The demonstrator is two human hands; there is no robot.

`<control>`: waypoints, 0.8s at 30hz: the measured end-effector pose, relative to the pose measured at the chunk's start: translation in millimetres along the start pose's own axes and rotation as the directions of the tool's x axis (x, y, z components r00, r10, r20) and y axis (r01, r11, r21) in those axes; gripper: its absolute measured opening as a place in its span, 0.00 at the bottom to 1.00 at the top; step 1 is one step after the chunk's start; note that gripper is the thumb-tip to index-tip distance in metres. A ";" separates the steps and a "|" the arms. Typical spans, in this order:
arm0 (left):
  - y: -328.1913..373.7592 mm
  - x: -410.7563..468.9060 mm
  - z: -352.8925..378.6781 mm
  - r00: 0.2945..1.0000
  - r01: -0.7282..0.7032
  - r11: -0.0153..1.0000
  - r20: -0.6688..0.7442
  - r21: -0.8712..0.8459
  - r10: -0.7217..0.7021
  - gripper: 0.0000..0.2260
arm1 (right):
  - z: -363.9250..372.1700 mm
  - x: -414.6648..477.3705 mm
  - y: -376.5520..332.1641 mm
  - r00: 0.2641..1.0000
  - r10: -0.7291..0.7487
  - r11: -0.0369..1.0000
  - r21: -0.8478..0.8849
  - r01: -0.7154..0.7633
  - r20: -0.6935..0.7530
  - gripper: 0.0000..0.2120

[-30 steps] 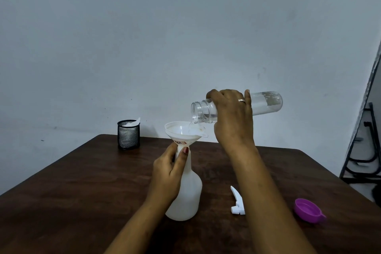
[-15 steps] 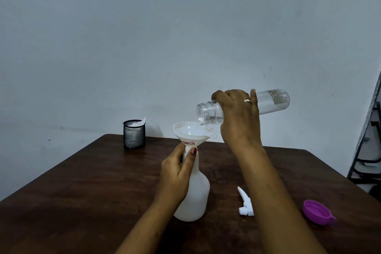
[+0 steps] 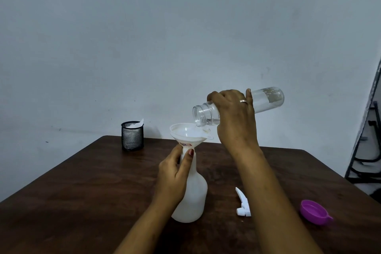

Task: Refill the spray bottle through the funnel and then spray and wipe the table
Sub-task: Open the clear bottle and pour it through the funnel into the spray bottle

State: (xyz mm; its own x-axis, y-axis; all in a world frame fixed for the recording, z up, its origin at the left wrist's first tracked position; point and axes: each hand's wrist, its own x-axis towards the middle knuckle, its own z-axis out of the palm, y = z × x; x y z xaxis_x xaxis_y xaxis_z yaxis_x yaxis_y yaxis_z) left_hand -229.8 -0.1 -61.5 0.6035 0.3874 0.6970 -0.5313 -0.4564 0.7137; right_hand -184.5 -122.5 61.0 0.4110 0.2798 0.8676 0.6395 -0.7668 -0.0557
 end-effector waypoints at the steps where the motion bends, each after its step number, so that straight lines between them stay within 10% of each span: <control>1: 0.4 0.0 -0.2 1.000 -0.001 1.000 0.002 0.001 0.001 0.15 | 0.7 0.0 -0.5 1.000 -0.004 1.000 0.001 0.004 -0.006 0.23; 24: -4.5 3.2 -7.8 1.000 -0.003 0.999 -0.016 0.042 0.004 0.17 | 14.6 -0.7 -6.6 0.988 -0.125 0.991 0.026 0.127 -0.088 0.20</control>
State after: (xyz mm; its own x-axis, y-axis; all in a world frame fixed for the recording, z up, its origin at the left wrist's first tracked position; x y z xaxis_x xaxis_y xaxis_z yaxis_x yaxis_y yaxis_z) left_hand -230.1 9.4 -61.9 0.5915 0.3986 0.7008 -0.5080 -0.4907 0.7079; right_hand -179.5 -109.2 53.5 0.2695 0.3214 0.9078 0.7036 -0.7093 0.0423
